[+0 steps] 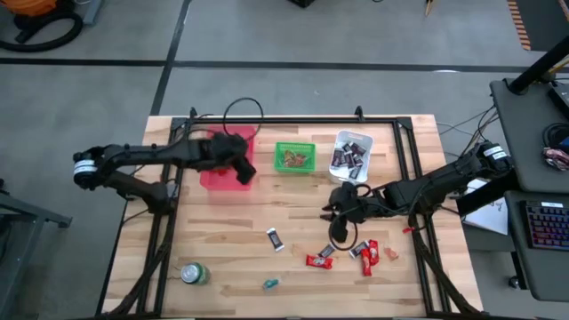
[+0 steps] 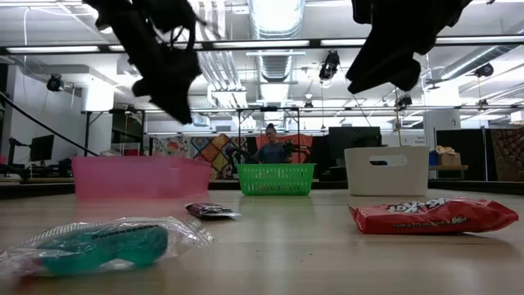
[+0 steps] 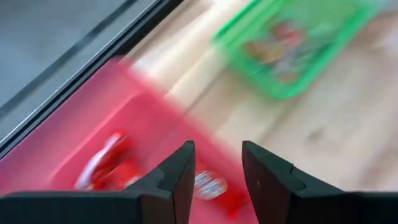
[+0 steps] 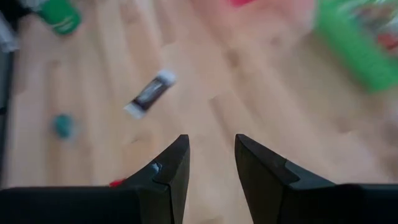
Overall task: Sort candy
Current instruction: Put the red chocolate bar into the pink bin, then put the brown chocolate bar into the white bin
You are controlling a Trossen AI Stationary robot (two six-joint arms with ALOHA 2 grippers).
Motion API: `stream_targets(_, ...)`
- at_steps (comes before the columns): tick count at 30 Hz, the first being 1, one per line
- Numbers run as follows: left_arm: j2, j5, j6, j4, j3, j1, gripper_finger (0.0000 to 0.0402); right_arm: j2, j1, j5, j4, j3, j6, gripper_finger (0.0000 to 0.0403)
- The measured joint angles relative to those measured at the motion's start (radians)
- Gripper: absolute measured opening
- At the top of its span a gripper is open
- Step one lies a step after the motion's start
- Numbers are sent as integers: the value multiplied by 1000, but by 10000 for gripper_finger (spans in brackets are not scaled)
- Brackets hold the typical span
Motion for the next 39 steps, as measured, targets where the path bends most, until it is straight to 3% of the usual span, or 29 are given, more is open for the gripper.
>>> stream_targets(10, 0, -1, 81, 248, 0, -283, 105, 0, 51, -326, -34, 0, 224, 120)
stream_targets(17, 0, -4, 139, 333, 0, -362, 104, 1, 118, -370, -173, 0, 375, 111)
stream_targets(24, 0, -78, 207, 423, 0, -397, 96, 60, 160, -414, -286, 0, 506, 110)
stream_targets(31, 0, -80, 235, 445, 0, -397, 93, 166, 172, -481, -308, 0, 389, 107)
stream_targets(39, 31, -80, 281, 488, 0, -397, 93, 261, 216, -437, -342, 49, 115, 107)
